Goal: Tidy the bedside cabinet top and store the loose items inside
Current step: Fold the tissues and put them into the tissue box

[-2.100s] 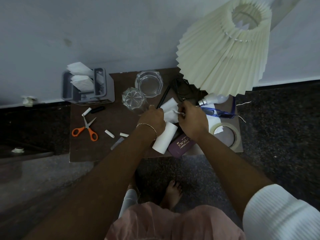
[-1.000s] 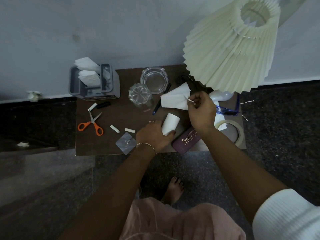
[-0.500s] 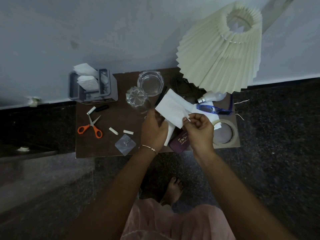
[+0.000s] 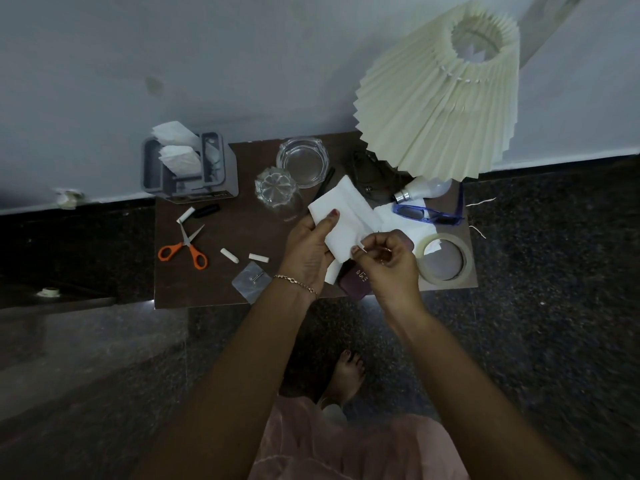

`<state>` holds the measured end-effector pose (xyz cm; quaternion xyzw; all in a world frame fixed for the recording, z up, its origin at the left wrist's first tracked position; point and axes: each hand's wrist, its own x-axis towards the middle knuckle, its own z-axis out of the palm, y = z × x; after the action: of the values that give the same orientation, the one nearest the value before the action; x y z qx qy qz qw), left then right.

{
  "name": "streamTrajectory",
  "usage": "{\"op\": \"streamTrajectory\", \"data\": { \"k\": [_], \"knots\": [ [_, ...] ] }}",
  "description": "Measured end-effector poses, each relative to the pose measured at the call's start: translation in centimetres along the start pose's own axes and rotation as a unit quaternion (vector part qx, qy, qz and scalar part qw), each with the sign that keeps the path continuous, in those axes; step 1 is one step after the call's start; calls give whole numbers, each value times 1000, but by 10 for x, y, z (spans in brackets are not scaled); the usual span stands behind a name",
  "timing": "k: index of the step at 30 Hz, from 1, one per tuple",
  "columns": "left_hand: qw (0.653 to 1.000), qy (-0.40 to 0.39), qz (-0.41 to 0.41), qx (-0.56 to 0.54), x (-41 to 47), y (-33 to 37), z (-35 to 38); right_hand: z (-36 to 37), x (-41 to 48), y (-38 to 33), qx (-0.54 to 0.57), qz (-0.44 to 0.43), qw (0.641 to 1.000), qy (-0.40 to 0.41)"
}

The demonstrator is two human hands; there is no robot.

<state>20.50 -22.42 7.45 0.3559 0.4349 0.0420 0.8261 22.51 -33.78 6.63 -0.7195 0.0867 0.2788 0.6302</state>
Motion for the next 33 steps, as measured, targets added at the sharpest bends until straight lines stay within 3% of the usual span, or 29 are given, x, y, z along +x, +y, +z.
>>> {"op": "streamTrajectory", "data": {
  "k": [5, 11, 15, 20, 26, 33],
  "knots": [
    [999, -1, 14, 50, -2, 6, -3, 1, -6, -6, -68, -61, 993, 71],
    [993, 16, 49, 111, -6, 17, -10, 14, -6, -18, -59, -91, 994, -33],
    [990, 22, 70, 121, -11, 30, -14, 32, -5, -25, -59, -102, 992, -48],
    [994, 19, 64, 90, -18, 55, -26, 61, -9, -31, 52, -28, 998, -36],
    [977, 75, 127, 154, -22, 84, -63, 102, -23, -45, 199, 59, 977, -47],
    [969, 114, 155, 155, -27, 122, -112, 156, -37, -50, 213, 77, 971, -82]
  ]
}}
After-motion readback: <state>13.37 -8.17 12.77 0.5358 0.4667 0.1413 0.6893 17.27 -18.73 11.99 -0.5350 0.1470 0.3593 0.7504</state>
